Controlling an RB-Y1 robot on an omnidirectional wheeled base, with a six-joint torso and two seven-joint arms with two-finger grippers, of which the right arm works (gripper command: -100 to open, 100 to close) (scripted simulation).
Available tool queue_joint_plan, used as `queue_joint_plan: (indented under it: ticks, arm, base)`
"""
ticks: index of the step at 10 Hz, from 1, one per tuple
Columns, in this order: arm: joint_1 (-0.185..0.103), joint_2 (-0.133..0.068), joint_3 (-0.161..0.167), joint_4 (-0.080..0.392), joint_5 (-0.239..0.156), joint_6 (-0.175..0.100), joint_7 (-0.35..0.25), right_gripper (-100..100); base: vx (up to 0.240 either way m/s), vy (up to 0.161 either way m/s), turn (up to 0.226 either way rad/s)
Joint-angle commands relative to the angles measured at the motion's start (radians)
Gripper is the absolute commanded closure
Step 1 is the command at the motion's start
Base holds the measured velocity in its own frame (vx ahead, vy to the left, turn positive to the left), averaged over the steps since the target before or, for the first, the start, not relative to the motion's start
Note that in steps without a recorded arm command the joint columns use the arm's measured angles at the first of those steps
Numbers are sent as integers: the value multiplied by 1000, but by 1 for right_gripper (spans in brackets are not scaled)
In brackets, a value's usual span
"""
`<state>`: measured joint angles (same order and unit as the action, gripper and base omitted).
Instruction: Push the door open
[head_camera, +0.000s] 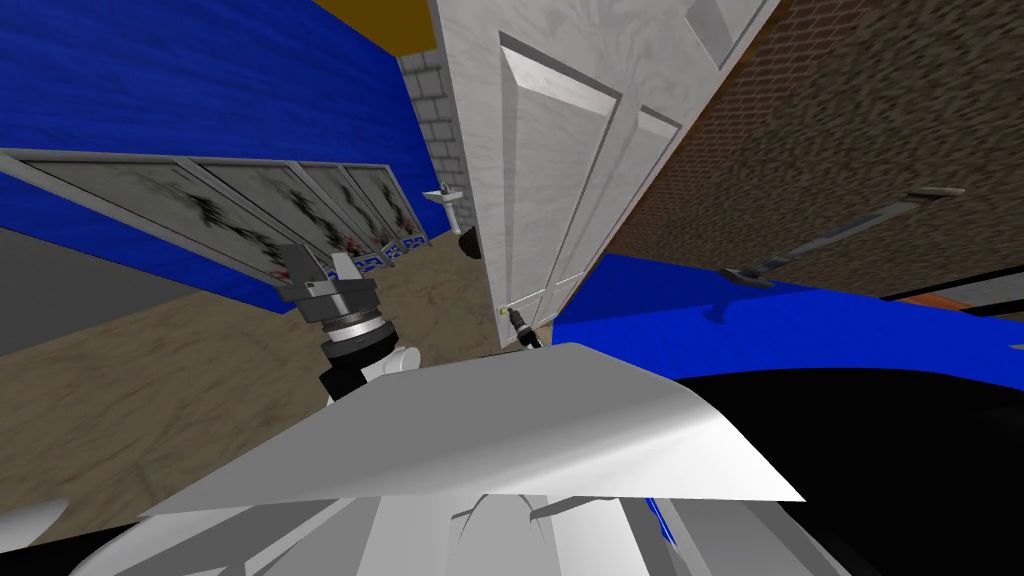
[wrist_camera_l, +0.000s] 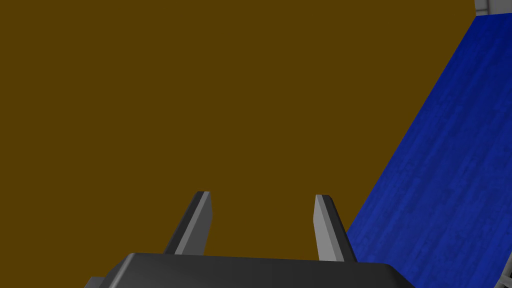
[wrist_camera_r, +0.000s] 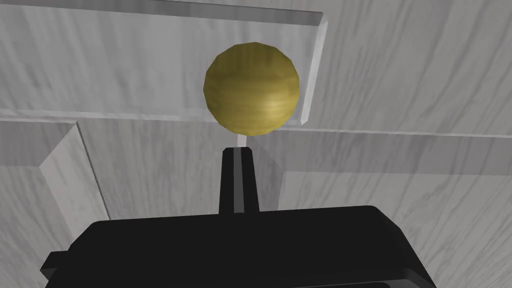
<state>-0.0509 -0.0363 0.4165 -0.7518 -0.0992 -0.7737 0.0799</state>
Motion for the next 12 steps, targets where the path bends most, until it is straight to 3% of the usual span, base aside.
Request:
queue_joint_plan:
  ticks: [1,4,6,9,12]
  arm:
    - [-3,-5,5,2,-9,1,5,-100]
    - [-25,-8,18,26,-43,-4,20,-100]
    - [-46,5,30,49,-77,-8,35,-100]
    - [-75,49,46,80,-123,-14,55,-100]
    - [-84,74,52,91,-139,-17,62,-100]
  base:
    - [-45,-136,20]
    - [-96,-136,4]
    - [-148,-134,6]
    - [-221,-69,13]
    - [-197,99,11]
